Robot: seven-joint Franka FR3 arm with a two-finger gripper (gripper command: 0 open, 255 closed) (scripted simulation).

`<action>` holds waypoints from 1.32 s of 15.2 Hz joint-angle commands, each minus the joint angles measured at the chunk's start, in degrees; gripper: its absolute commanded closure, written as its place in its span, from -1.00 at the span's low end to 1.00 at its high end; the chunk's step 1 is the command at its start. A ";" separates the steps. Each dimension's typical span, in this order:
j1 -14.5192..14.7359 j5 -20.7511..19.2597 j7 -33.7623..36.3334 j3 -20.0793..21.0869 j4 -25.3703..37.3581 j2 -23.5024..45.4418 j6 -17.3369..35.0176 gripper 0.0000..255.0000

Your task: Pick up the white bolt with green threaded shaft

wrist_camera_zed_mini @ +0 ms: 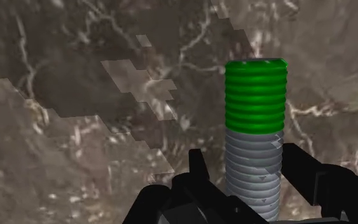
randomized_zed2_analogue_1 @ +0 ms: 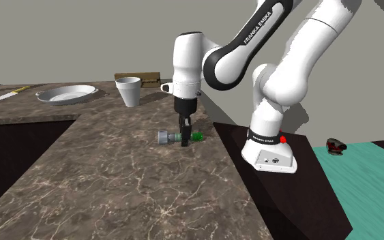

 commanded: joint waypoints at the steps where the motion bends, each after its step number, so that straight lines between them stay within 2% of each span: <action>1: 0.22 0.19 -0.01 0.17 -0.23 0.23 0.06 1.00; 7: 0.14 0.07 -0.01 0.12 -0.04 0.33 -0.04 1.00; 20: -0.40 -2.08 0.89 -1.68 4.99 -9.56 -14.90 1.00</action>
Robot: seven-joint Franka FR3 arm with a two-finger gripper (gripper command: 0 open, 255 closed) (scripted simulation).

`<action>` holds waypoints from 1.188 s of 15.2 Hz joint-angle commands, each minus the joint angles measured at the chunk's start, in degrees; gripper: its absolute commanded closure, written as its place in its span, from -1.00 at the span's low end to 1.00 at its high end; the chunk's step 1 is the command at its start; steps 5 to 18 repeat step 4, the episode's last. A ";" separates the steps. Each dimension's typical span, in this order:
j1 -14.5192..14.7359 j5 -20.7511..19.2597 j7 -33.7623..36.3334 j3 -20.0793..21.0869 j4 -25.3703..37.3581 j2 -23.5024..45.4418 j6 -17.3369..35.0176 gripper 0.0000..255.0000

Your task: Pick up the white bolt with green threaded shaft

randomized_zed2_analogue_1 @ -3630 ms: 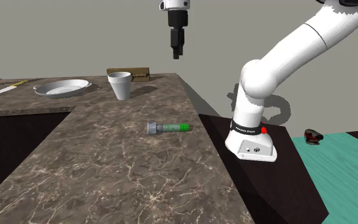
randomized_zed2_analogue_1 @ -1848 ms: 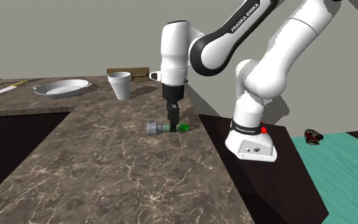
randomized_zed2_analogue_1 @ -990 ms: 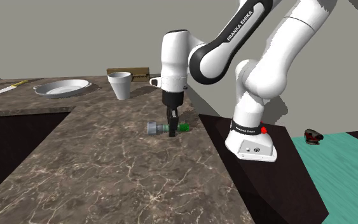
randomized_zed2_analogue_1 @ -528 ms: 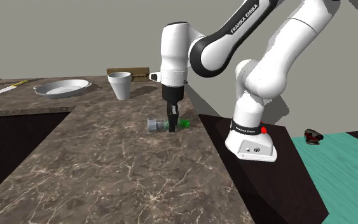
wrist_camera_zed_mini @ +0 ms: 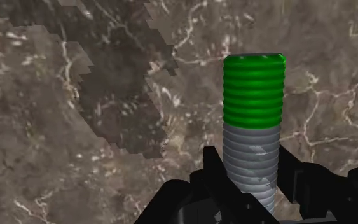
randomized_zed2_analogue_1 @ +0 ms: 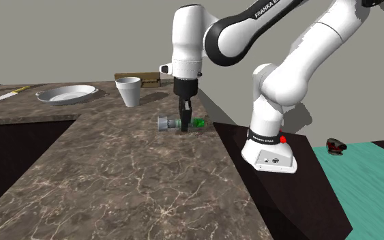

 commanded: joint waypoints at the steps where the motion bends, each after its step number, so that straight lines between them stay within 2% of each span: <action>1: -0.17 -0.40 0.11 -0.33 1.19 -1.14 -2.34 1.00; 18: -0.23 -0.59 0.17 -0.49 1.77 -1.73 -3.51 1.00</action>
